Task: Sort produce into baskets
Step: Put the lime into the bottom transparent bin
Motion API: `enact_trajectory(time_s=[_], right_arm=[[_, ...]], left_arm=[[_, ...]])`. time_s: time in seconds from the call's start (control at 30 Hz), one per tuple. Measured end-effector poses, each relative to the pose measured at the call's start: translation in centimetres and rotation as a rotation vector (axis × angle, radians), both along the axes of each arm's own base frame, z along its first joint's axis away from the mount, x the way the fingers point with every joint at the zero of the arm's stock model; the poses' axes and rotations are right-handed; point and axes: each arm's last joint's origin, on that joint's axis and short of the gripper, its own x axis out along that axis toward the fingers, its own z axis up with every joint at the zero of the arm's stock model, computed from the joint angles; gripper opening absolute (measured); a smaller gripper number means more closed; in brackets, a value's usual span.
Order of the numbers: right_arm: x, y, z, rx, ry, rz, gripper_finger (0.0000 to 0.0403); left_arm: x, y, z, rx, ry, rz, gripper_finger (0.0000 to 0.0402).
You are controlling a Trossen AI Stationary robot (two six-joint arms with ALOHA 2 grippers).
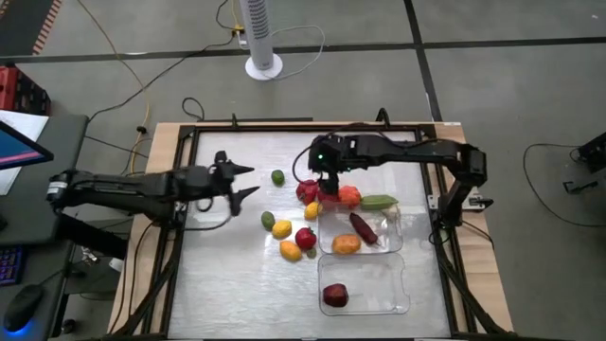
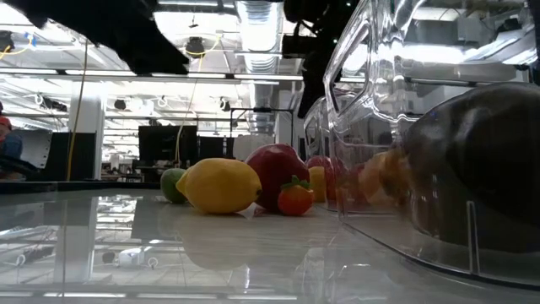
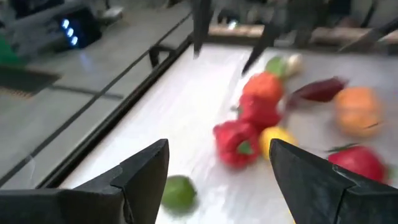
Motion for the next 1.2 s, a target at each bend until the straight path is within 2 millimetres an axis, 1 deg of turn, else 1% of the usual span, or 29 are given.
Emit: enact_trajectory(time_s=[0.07, 0.1, 0.17, 0.23, 0.33, 0.43, 0.57, 0.63, 0.73, 0.8, 0.87, 1.0, 1.1, 1.2], right_arm=[[-0.5, -0.4, 0.7, -0.017, -0.048, -0.009, 0.0377], [-1.2, -0.5, 1.1, -0.024, -0.075, -0.018, 0.0375], [-2.6, -0.8, 1.2, -0.027, -0.121, -0.041, 0.0371], [-4.1, -0.9, 0.9, -0.026, -0.185, -0.059, 0.0371], [-6.3, -0.6, 0.1, -0.038, -0.272, -0.077, 0.0370], [-8.1, 0.0, -0.2, -0.052, -0.384, -0.080, 0.0370], [-9.7, 0.8, -0.5, -0.065, -0.468, -0.066, 0.0370], [-10.3, 1.0, -0.1, -0.078, -0.500, -0.059, 0.0370], [-10.8, 1.1, 0.4, -0.094, -0.532, -0.050, 0.0370], [-10.9, 1.1, 0.5, -0.105, -0.530, -0.039, 0.0370], [-10.9, 1.2, 0.7, -0.115, -0.542, -0.032, 0.0370], [-10.9, 1.4, 0.8, -0.127, -0.544, -0.012, 0.0370], [-10.9, 1.5, 0.8, -0.125, -0.543, -0.005, 0.0370], [-10.9, 1.5, 0.8, -0.120, -0.539, -0.002, 0.0370]], left_arm=[[1.3, 0.7, -1.0, -0.011, 0.034, 0.014, 0.0257], [1.9, 1.1, -1.5, -0.022, 0.048, 0.013, 0.0255], [3.1, 1.9, -2.7, -0.047, 0.084, 0.009, 0.0250], [3.9, 2.8, -3.8, -0.063, 0.118, 0.022, 0.0248], [4.8, 4.4, -4.9, -0.059, 0.113, 0.075, 0.0250], [5.7, 5.9, -6.1, -0.081, 0.119, 0.113, 0.0262], [6.7, 7.6, -7.9, -0.127, 0.175, 0.172, 0.0297], [7.1, 8.4, -8.8, -0.152, 0.198, 0.200, 0.0320], [8.2, 9.3, -9.9, -0.198, 0.201, 0.159, 0.0352], [9.2, 9.7, -10.4, -0.229, 0.200, 0.113, 0.0368], [9.9, 10.1, -11.3, -0.247, 0.246, 0.109, 0.0376], [10.6, 10.5, -12.9, -0.268, 0.370, 0.150, 0.0378], [10.7, 10.6, -13.1, -0.272, 0.397, 0.176, 0.0368], [10.6, 10.4, -13.2, -0.252, 0.417, 0.198, 0.0347]])
